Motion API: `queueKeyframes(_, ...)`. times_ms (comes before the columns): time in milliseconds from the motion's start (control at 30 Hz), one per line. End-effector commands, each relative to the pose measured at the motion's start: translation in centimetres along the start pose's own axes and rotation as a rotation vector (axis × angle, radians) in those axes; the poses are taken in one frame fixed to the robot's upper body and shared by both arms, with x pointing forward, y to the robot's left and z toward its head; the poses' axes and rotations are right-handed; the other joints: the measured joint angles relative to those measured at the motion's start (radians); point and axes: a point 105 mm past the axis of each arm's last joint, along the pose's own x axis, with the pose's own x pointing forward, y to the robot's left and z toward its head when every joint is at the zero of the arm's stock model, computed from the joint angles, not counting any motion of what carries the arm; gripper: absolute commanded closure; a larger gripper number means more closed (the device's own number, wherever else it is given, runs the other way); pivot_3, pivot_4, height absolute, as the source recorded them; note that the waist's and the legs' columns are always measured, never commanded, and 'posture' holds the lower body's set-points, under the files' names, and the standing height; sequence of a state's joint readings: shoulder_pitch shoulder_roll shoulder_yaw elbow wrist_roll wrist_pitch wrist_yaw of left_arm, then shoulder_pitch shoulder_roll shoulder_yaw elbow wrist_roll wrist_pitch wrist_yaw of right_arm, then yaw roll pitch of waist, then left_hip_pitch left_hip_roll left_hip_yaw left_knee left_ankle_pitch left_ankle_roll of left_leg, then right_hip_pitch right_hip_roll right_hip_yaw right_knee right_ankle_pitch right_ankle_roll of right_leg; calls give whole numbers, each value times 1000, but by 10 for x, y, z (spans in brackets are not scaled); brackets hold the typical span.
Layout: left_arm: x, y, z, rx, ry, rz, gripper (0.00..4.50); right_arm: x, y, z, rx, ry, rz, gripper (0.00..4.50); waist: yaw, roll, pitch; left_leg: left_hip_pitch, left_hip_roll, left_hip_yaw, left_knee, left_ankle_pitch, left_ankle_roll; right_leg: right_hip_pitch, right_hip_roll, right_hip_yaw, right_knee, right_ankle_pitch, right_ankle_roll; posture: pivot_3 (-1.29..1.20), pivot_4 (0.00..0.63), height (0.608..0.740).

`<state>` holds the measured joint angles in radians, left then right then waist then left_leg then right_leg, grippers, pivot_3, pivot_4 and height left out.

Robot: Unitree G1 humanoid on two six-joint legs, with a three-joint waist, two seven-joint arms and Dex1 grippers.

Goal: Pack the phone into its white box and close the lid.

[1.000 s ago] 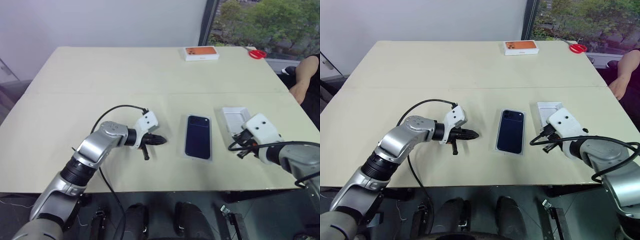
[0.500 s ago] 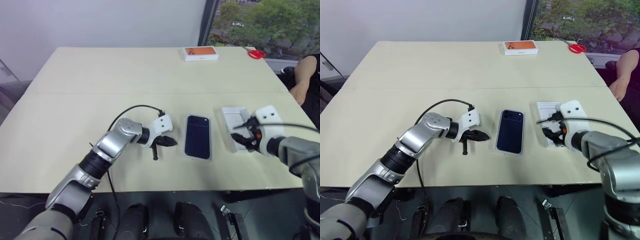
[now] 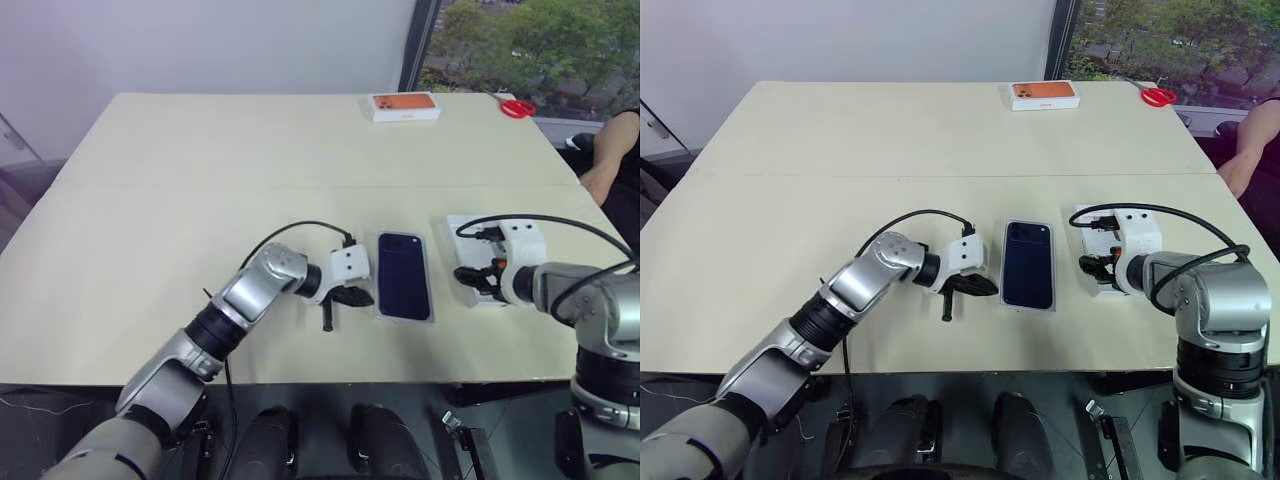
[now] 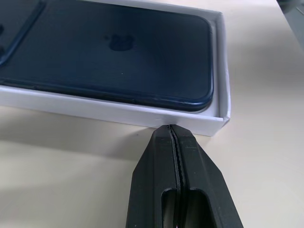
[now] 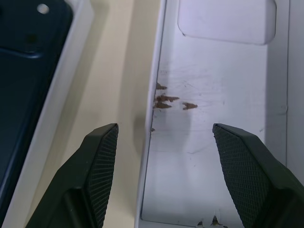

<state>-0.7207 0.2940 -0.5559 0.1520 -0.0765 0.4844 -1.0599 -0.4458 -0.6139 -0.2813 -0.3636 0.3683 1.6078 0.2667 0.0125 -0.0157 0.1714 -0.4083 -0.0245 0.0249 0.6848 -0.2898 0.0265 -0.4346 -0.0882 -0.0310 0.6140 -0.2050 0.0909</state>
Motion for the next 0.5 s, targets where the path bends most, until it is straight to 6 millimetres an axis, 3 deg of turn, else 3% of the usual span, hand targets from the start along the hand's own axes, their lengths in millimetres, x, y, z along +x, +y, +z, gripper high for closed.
queueKeyframes(33, -3, 2, 14, 34, -44, 14, 4500, -3, 0, 10, 4, -31, -7, 1201, 0, 0, 0, 0, 0, 0, 0, 0, 0, 0, 0, 0, 0, 0, 0, 0, 150, 740)
queueKeyframes(67, -6, 3, 15, 25, -52, 19, 4500, -3, 0, 11, 6, -31, -7, 1201, 0, 0, 0, 0, 0, 0, 0, 0, 0, 0, 0, 0, 0, 0, 0, 0, 150, 740)
queueKeyframes(167, -25, 12, 12, -23, -80, 64, 4500, 0, 1, 9, 15, -23, -6, 2053, -1, 0, 0, 0, 0, 0, 0, 0, 0, 0, 0, 0, 0, 0, 0, 0, 150, 740)
queueKeyframes(333, -43, 13, 4, -40, -80, 86, 4500, 2, 2, 7, 21, -10, -5, 4457, -2, 0, 0, 0, 1, 0, 0, 0, 0, 0, 1, 0, 1, 0, 0, 0, 150, 740)
queueKeyframes(500, -65, 22, -2, -83, -95, 150, 4500, 5, 3, 6, 26, 3, 4, 4457, -2, 1, 0, 0, 1, 0, 0, 0, 0, 0, 1, 0, 1, 0, 0, 0, 150, 740)
